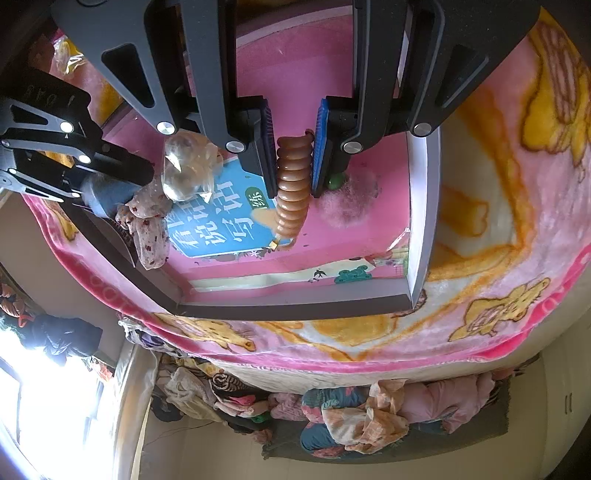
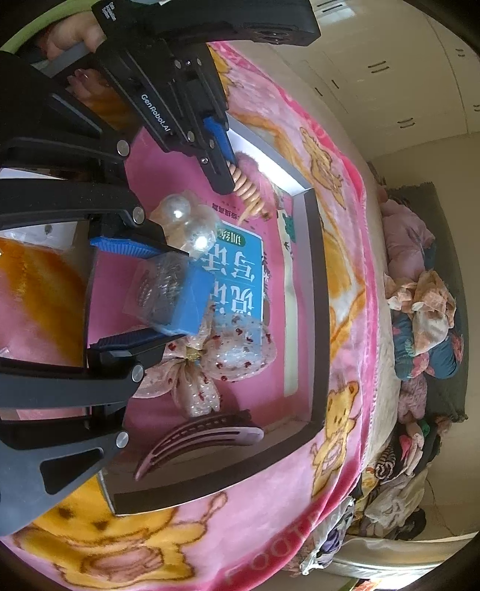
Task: Organize jewelry
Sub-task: 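Lower the hair tie and blue-lidded box into the grey box and release both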
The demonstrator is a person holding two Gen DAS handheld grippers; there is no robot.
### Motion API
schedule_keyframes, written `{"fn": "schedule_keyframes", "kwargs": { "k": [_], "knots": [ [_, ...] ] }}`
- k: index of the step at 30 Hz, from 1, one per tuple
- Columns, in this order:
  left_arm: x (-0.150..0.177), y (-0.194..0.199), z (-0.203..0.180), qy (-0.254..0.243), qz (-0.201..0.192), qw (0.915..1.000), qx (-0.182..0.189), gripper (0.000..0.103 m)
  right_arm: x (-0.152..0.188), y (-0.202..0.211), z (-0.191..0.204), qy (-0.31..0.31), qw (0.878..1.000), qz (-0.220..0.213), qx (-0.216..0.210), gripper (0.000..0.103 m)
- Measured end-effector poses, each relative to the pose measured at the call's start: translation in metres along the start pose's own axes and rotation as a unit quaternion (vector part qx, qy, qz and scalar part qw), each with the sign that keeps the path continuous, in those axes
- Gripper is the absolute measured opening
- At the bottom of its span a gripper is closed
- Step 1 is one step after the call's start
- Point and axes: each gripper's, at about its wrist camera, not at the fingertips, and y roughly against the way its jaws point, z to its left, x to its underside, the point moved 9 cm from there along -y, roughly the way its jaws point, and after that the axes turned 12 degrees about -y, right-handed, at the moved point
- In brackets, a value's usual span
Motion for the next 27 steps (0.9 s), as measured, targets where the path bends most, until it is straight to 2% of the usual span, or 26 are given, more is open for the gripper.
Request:
{"fn": "schedule_keyframes", "kwargs": {
  "k": [8,12,19,21,24,27],
  "knots": [
    [0.0,0.0,0.001,0.002,-0.001,1.0,0.001,0.012,0.002,0.013,-0.002,-0.007,1.0,-0.014,-0.007,0.044],
    [0.0,0.003,0.003,0.003,-0.003,1.0,0.001,0.015,0.004,0.024,-0.002,-0.007,1.0,-0.023,-0.011,0.048],
    [0.0,0.014,0.001,0.006,-0.009,0.9999,0.001,0.028,0.008,0.044,-0.002,-0.005,0.999,-0.044,-0.007,0.058],
    [0.001,0.018,0.0,0.008,-0.011,0.9999,0.002,0.033,0.008,0.048,-0.002,-0.004,0.999,-0.048,-0.005,0.063],
    [0.001,0.024,0.0,0.013,-0.014,0.9998,0.003,0.034,0.01,0.055,-0.002,-0.005,0.998,-0.056,-0.003,0.068],
    [0.002,0.031,0.0,0.016,-0.018,0.9997,0.003,0.042,0.011,0.063,-0.002,-0.007,0.998,-0.066,-0.003,0.076]
  ]
}}
